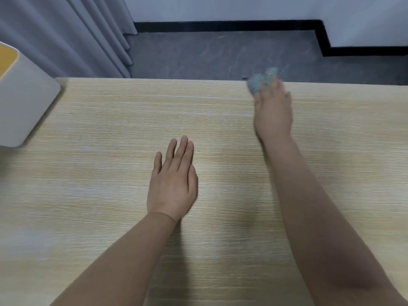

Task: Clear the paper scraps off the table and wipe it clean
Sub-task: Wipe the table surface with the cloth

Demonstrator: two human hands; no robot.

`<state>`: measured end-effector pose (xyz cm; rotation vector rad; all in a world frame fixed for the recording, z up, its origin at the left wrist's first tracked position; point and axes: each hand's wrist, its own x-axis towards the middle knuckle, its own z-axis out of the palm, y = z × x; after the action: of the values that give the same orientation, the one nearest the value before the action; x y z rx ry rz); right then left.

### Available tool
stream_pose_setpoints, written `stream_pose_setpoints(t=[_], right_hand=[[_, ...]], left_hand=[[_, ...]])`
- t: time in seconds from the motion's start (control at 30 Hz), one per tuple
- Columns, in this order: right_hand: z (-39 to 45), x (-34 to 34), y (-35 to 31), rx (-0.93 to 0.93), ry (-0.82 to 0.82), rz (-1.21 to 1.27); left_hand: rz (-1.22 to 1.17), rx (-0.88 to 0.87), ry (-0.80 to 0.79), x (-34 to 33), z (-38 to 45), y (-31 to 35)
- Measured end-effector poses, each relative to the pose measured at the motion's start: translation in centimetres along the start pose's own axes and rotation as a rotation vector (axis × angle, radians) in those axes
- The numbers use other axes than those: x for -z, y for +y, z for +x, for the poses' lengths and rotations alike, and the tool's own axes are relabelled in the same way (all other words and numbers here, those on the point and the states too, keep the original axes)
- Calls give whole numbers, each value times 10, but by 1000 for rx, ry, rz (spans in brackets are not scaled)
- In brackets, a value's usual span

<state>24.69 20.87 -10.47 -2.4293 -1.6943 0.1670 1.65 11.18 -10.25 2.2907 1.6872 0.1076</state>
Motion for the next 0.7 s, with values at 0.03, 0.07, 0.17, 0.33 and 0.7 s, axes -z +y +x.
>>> stream_pose_setpoints(t=[0.03, 0.07, 0.17, 0.33, 0.7], right_hand=[[-8, -2, -16, 118, -12, 2], [-17, -3, -32, 242, -42, 12], [-41, -5, -61, 594, -204, 52], [-11, 4, -30, 536, -220, 7], [-26, 1, -29, 353, -111, 0]], left_hand=[[2, 0, 1, 0, 0, 0], [5, 0, 3, -1, 0, 0], [17, 1, 4, -1, 0, 0], [4, 2, 4, -1, 0, 0], [1, 0, -11, 0, 0, 0]])
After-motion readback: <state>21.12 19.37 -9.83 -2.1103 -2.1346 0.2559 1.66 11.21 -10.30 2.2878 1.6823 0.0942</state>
